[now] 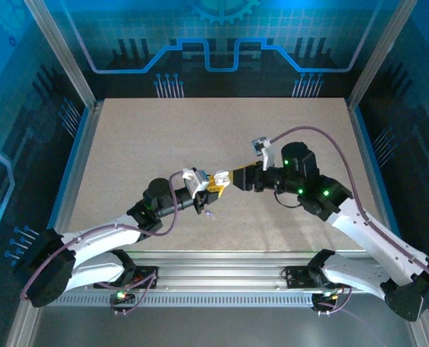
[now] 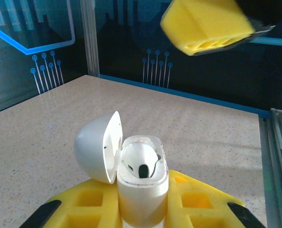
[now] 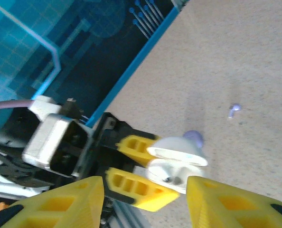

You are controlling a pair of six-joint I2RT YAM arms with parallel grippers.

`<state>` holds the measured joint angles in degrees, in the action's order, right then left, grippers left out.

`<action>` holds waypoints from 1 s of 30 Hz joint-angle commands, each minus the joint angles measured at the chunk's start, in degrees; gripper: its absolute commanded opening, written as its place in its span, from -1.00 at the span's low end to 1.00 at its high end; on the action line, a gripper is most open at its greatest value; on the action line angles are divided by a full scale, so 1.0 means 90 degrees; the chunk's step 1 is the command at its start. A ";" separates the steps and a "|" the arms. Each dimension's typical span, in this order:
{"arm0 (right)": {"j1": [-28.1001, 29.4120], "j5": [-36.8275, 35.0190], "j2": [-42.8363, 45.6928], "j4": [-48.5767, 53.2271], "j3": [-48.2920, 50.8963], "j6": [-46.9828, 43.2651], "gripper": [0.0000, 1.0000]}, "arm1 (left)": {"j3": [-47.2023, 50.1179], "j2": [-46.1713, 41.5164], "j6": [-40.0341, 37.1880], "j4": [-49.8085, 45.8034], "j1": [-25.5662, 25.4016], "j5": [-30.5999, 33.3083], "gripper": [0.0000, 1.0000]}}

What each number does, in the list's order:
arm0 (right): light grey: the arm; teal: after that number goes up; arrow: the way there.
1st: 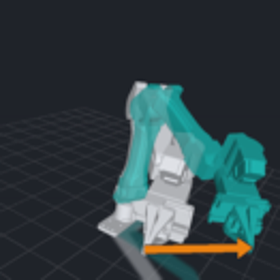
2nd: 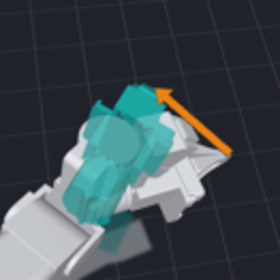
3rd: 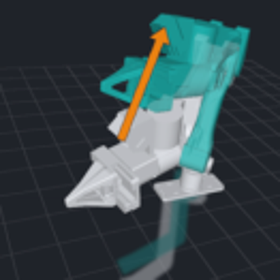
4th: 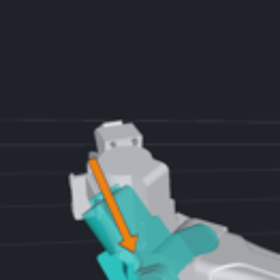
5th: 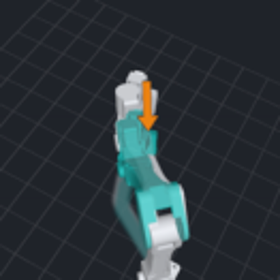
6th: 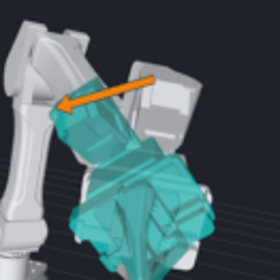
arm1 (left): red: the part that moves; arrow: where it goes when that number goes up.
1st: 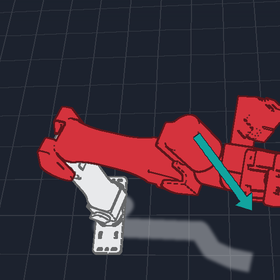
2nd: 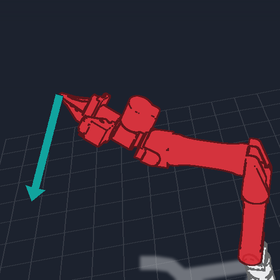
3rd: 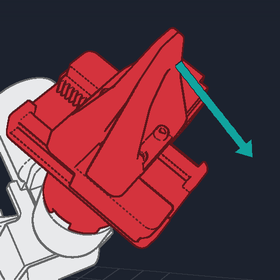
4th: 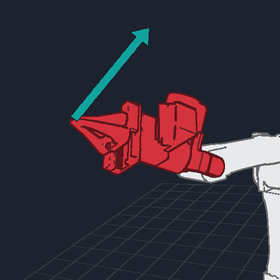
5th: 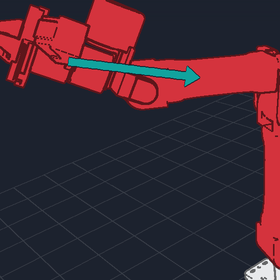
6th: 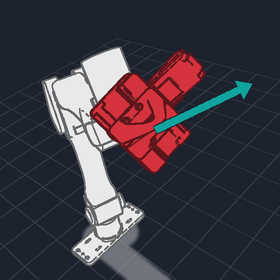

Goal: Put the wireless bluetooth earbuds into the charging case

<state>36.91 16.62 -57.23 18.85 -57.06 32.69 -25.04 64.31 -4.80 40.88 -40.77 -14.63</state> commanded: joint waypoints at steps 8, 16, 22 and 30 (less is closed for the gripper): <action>-0.1461 0.0653 -0.0202 0.1688 -0.0239 -0.0903 -0.03 | 0.0081 -0.0111 0.0335 0.0183 -0.0001 -0.0968 -0.59; -0.1920 0.0658 -0.1193 0.2736 -0.0920 -0.1227 -0.08 | 0.0067 0.0406 0.0182 0.0261 -0.0018 -0.1038 -0.59; -0.2096 -0.0206 -0.2210 0.3779 -0.1567 -0.1718 -0.09 | 0.0145 0.0998 0.0347 0.0665 -0.0022 -0.0795 -0.60; -0.2177 -0.1275 -0.3533 0.4581 -0.2393 -0.2477 -0.14 | 0.0050 0.1198 0.0148 0.0322 -0.0024 -0.0599 -0.59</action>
<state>17.96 10.26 -86.67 54.57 -75.46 14.68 -24.36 74.76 -2.90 43.13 -40.80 -21.15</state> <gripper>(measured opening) 0.429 0.210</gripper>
